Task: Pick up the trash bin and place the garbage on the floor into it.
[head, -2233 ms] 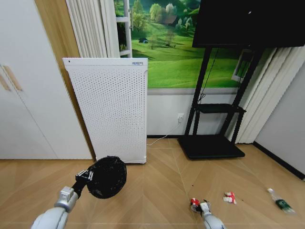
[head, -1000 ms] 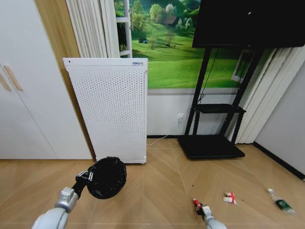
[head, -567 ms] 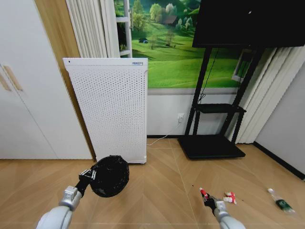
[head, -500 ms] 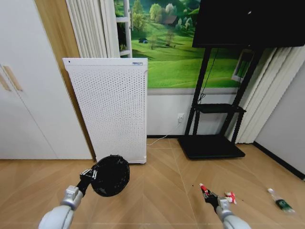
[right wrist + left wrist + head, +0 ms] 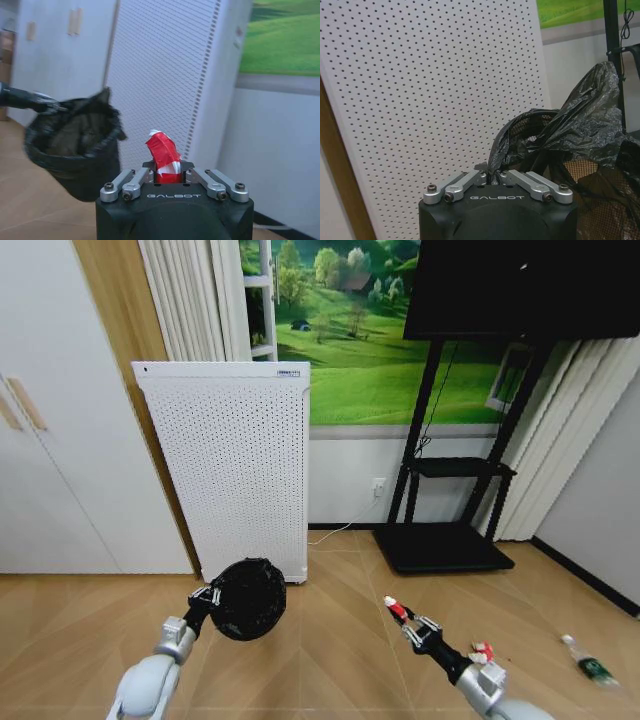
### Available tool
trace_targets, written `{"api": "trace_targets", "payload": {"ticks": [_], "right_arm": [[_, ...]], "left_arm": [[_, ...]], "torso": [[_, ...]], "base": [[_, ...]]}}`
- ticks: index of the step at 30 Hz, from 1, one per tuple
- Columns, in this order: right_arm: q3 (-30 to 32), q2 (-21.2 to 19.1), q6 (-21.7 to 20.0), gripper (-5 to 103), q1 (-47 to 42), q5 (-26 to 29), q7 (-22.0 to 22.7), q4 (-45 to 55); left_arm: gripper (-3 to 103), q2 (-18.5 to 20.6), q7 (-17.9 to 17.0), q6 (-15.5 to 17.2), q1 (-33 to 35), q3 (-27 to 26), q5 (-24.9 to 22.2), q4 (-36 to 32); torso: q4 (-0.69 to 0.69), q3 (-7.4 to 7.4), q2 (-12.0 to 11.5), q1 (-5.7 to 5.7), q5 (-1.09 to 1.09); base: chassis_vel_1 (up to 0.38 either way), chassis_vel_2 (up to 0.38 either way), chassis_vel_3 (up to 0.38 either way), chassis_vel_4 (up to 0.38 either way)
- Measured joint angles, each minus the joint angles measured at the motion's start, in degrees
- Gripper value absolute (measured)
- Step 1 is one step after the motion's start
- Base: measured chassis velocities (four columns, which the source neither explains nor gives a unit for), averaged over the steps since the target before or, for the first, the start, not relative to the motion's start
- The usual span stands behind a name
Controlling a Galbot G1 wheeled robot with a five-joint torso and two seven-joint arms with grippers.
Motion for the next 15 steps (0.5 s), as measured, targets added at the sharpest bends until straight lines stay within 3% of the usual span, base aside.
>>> {"api": "trace_targets", "payload": {"ticks": [4, 15], "right_arm": [[-3.5, -0.1, 1.6, 23, 2.4, -1.0, -1.6, -0.2], [-13.8, 0.8, 1.5, 23, 10.6, 0.3, -0.7, -3.9]], "left_arm": [[6, -1.2, -0.5, 0.1, -1.8, 3.2, 0.5, 1.5], [6, -5.5, -2.6, -0.1, -7.0, 11.2, 2.8, 7.8]], "torso": [[-0.01, 0.0, 0.0, 0.0, -0.01], [-0.01, 0.01, 0.0, 0.0, 0.0]], "base": [[0.0, 0.0, 0.0, 0.0], [0.0, 0.0, 0.0, 0.0]]}}
